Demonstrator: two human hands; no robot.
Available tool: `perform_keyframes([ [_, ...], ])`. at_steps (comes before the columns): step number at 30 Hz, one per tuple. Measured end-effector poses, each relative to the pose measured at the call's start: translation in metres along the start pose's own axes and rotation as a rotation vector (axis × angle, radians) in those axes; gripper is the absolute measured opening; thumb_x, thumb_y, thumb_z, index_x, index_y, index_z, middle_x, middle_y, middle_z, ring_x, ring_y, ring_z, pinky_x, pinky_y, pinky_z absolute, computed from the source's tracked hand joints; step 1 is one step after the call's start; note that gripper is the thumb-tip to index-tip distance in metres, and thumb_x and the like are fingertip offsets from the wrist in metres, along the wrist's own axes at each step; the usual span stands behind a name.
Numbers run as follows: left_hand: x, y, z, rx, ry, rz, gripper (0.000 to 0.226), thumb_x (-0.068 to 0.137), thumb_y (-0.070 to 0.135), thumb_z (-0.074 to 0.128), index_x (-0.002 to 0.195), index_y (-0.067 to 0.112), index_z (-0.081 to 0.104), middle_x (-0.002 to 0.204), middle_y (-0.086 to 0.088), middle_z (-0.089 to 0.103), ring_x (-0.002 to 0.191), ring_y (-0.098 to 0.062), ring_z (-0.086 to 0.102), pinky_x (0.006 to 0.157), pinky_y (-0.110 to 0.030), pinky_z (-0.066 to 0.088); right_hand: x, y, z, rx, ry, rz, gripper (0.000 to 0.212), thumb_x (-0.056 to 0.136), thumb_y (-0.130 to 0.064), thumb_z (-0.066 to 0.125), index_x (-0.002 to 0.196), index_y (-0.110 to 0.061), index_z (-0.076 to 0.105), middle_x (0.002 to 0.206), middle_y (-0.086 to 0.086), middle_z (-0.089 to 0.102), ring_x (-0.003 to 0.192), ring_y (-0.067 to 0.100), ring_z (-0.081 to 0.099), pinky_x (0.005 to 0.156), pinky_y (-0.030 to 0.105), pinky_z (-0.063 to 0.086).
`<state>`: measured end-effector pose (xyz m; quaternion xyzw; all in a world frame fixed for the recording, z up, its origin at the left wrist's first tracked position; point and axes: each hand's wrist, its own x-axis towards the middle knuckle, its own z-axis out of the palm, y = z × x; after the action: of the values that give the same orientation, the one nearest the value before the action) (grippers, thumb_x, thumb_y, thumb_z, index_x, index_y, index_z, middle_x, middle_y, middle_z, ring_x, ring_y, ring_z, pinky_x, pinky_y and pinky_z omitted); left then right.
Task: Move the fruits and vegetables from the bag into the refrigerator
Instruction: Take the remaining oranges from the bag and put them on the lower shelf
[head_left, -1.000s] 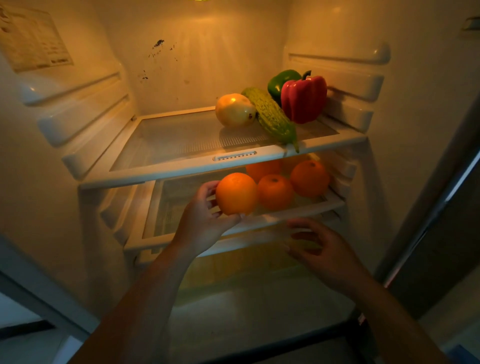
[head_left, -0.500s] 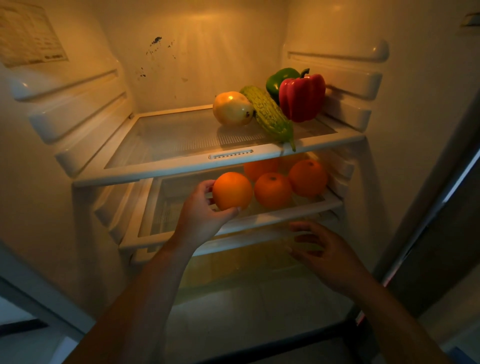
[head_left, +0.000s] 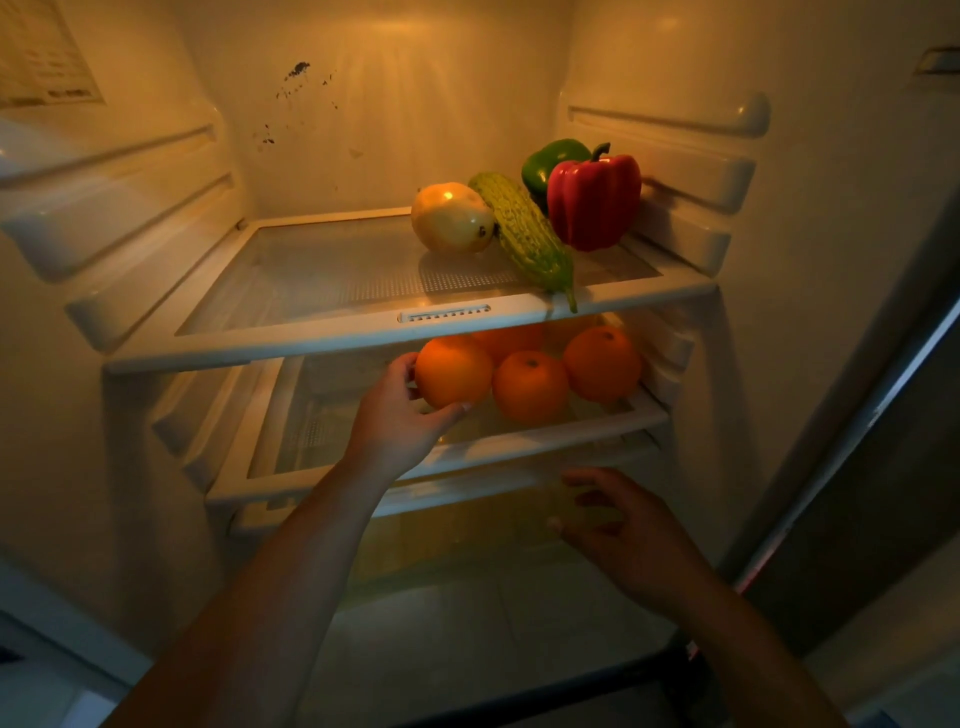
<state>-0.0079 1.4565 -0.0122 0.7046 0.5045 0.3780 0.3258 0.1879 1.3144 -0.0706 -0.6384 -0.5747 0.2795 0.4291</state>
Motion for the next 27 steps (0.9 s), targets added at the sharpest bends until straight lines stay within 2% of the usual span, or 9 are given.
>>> perform_keyframes([
  [4,0.002,-0.002,-0.001,0.029,-0.009,0.001,0.077,0.072,0.030,0.078,0.136,0.019,0.038,0.135,-0.004,0.049,0.115,-0.018,0.052,0.086,-0.031,0.041,0.001,-0.001,0.001,-0.016,-0.001,-0.002,0.038,0.076,-0.032,0.074,0.101,-0.048,0.051,0.118,-0.011,0.054,0.103,-0.005,0.053,0.074,0.014,0.046],
  [8,-0.001,-0.007,-0.003,0.017,0.009,-0.002,0.075,0.072,0.030,0.078,0.135,0.018,0.040,0.136,-0.003,0.048,0.112,-0.015,0.052,0.085,-0.031,0.040,0.000,0.000,0.005,-0.030,-0.009,0.010,0.037,0.076,-0.030,0.073,0.106,-0.040,0.054,0.116,-0.015,0.054,0.102,-0.005,0.053,0.073,0.012,0.045],
  [10,-0.003,-0.008,-0.004,0.003,0.018,0.001,0.073,0.072,0.030,0.078,0.133,0.019,0.041,0.135,-0.002,0.049,0.110,-0.014,0.052,0.084,-0.031,0.042,-0.001,0.000,0.007,-0.037,-0.005,0.015,0.036,0.076,-0.029,0.074,0.102,-0.043,0.053,0.113,-0.018,0.054,0.101,-0.005,0.053,0.074,0.013,0.046],
  [14,-0.012,-0.006,-0.011,0.015,0.047,0.039,0.069,0.072,0.030,0.078,0.131,0.022,0.043,0.133,0.002,0.050,0.108,-0.008,0.050,0.072,-0.018,0.043,0.001,-0.001,0.009,-0.043,-0.024,0.021,0.036,0.077,-0.029,0.073,0.101,-0.045,0.051,0.111,-0.022,0.052,0.102,-0.004,0.053,0.077,0.017,0.047],
  [17,-0.029,-0.002,-0.020,0.062,0.057,0.087,0.056,0.076,0.032,0.073,0.125,0.026,0.048,0.130,0.006,0.052,0.109,-0.003,0.049,0.073,-0.015,0.043,0.003,-0.002,0.010,-0.068,-0.035,0.019,0.036,0.077,-0.031,0.072,0.107,-0.038,0.053,0.110,-0.024,0.050,0.102,-0.004,0.052,0.078,0.017,0.047],
  [21,-0.063,0.002,-0.033,0.092,0.020,0.082,0.040,0.081,0.033,0.068,0.119,0.035,0.054,0.114,0.020,0.050,0.099,0.011,0.047,0.070,-0.005,0.038,0.005,-0.007,0.014,-0.089,-0.052,-0.002,0.037,0.077,-0.030,0.072,0.110,-0.033,0.054,0.106,-0.027,0.047,0.099,-0.003,0.052,0.073,0.012,0.046],
  [23,-0.083,0.001,-0.037,0.070,-0.007,0.094,0.037,0.080,0.031,0.068,0.114,0.039,0.055,0.110,0.027,0.049,0.102,0.017,0.046,0.071,-0.001,0.041,0.004,-0.008,0.017,-0.097,-0.076,-0.007,0.037,0.078,-0.030,0.072,0.110,-0.033,0.054,0.107,-0.024,0.048,0.098,-0.003,0.052,0.072,0.010,0.046],
  [25,-0.105,-0.008,-0.040,0.039,-0.044,0.059,0.037,0.077,0.028,0.071,0.107,0.045,0.057,0.111,0.029,0.052,0.105,0.017,0.048,0.075,-0.003,0.042,0.001,-0.008,0.020,-0.104,-0.113,-0.005,0.037,0.078,-0.029,0.072,0.112,-0.031,0.055,0.112,-0.017,0.052,0.098,-0.002,0.052,0.072,0.010,0.045],
  [27,-0.128,-0.022,-0.042,-0.001,-0.082,-0.029,0.035,0.072,0.033,0.076,0.101,0.047,0.061,0.110,0.026,0.060,0.106,0.013,0.052,0.081,-0.010,0.044,-0.004,-0.008,0.024,-0.117,-0.147,-0.004,0.039,0.080,-0.029,0.071,0.115,-0.028,0.055,0.115,-0.013,0.052,0.099,0.001,0.053,0.075,0.011,0.046],
])
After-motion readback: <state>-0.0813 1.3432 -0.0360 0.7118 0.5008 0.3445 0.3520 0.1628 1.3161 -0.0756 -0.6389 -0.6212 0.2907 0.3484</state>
